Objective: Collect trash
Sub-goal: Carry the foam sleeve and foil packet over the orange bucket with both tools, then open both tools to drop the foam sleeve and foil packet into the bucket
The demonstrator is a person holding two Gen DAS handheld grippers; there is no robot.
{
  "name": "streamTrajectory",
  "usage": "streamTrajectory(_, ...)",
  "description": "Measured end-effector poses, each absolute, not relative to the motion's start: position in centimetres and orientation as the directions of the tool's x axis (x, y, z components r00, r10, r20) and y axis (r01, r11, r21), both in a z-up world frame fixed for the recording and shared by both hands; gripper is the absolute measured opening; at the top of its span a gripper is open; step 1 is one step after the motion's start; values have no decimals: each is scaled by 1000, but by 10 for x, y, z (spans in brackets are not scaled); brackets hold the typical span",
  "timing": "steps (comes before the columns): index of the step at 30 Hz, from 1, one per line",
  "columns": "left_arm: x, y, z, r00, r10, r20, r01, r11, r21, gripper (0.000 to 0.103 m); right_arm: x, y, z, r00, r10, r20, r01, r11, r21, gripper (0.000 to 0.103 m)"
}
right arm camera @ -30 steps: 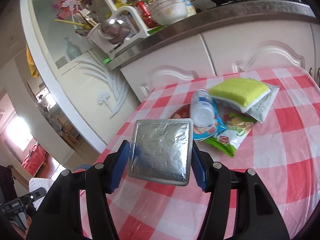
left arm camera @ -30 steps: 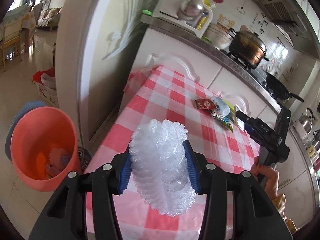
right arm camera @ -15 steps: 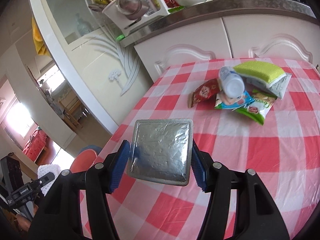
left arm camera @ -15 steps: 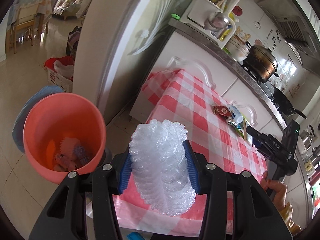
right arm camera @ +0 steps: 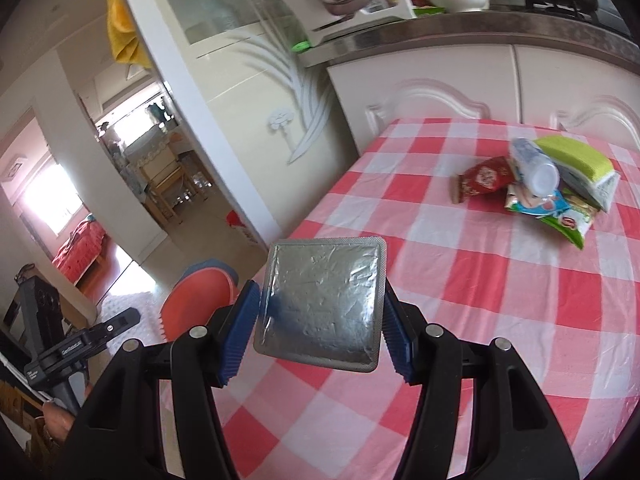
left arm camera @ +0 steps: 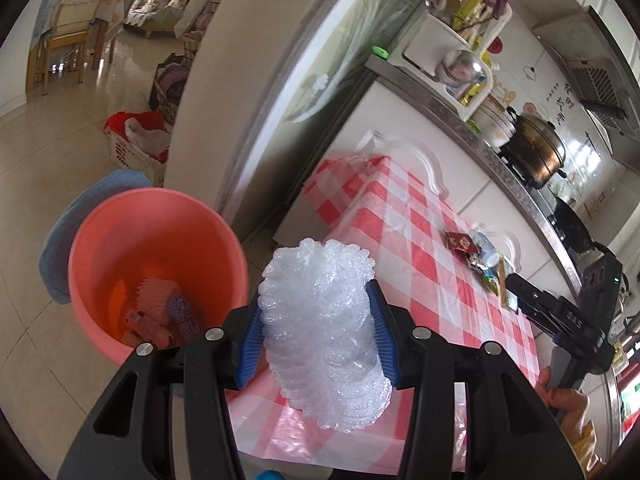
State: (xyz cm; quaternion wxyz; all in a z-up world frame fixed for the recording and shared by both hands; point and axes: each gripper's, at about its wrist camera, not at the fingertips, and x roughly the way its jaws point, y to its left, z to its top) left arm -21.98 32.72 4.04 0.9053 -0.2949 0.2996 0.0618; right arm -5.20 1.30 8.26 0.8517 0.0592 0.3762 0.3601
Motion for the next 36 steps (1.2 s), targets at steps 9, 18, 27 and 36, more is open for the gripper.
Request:
streamTrajectory(9,-226,368,41,811,26,-584,-370,797,-478,49,-71,78,93,346,715,-608,-679,638,363,60)
streamTrajectory(18,-228,410,34,771,140,-621,-467,788,-401,49,-84,152,101,223,760,-611,-776,518,361,60)
streamTrajectory(27,-227,443,18,740,181,-648,-522,762,-383,49,-91,222,96,132,758,-639,-828,438,349,60)
streamTrajectory(36,-221,461,3,708,213,-673,-555,757,-345,50,-87,277,67,74,715,-695,-842,419,341,60)
